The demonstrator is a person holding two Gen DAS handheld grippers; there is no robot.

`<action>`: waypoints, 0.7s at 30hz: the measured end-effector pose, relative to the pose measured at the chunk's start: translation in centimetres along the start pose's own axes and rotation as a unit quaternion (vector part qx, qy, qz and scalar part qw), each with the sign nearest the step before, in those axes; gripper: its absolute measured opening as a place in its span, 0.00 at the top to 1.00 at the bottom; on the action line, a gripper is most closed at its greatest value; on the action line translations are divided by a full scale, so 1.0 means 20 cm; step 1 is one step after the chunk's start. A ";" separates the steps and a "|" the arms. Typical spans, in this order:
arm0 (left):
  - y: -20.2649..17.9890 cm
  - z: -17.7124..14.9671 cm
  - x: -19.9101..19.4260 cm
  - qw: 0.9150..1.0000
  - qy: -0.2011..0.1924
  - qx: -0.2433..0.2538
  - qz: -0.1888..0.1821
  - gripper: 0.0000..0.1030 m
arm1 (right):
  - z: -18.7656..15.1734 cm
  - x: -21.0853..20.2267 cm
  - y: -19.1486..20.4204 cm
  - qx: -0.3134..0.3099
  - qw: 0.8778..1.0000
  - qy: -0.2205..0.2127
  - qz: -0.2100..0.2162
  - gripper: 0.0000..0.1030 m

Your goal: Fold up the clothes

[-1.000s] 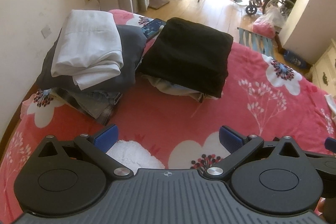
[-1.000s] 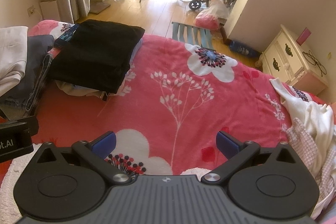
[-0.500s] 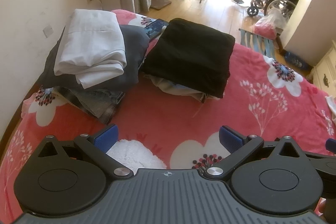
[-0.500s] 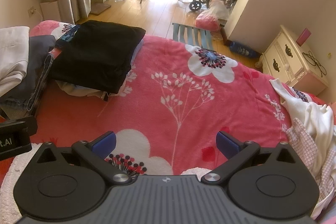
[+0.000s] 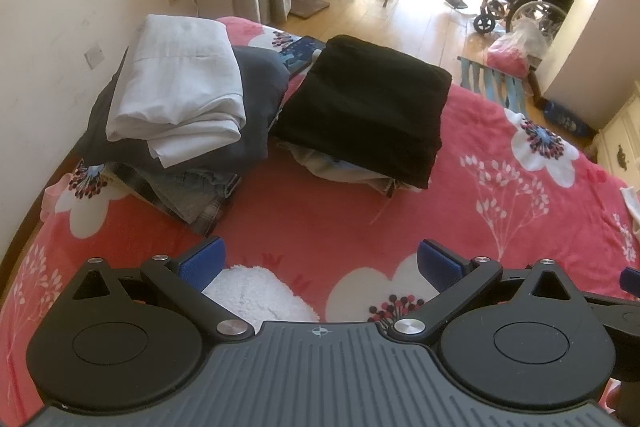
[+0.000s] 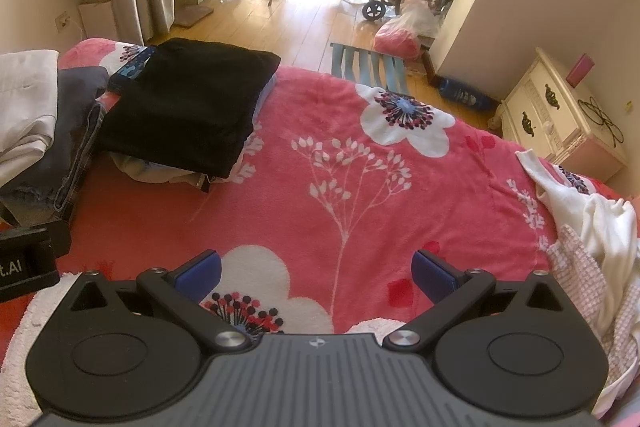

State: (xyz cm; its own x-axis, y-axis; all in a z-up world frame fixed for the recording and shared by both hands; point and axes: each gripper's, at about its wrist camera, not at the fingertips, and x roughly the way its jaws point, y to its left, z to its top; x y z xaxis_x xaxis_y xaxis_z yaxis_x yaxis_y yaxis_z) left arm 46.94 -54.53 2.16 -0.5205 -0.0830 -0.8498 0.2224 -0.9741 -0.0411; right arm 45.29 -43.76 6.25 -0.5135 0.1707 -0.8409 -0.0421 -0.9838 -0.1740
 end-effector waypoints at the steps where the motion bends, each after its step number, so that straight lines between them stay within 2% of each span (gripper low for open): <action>1: 0.00 0.00 0.00 1.000 0.000 0.000 0.000 0.00 | 0.00 0.00 0.00 0.000 1.000 0.000 0.000 0.00; 21: 0.00 0.00 -0.01 1.000 -0.001 0.002 0.002 0.00 | 0.00 -0.01 0.00 0.001 1.000 -0.002 0.004 0.00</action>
State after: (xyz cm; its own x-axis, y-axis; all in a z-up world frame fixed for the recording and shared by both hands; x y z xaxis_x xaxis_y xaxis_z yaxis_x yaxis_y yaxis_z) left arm 46.92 -54.49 2.30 -0.5211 -0.0864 -0.8491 0.2213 -0.9745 -0.0366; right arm 45.40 -43.86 6.37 -0.5174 0.1618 -0.8403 -0.0400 -0.9855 -0.1651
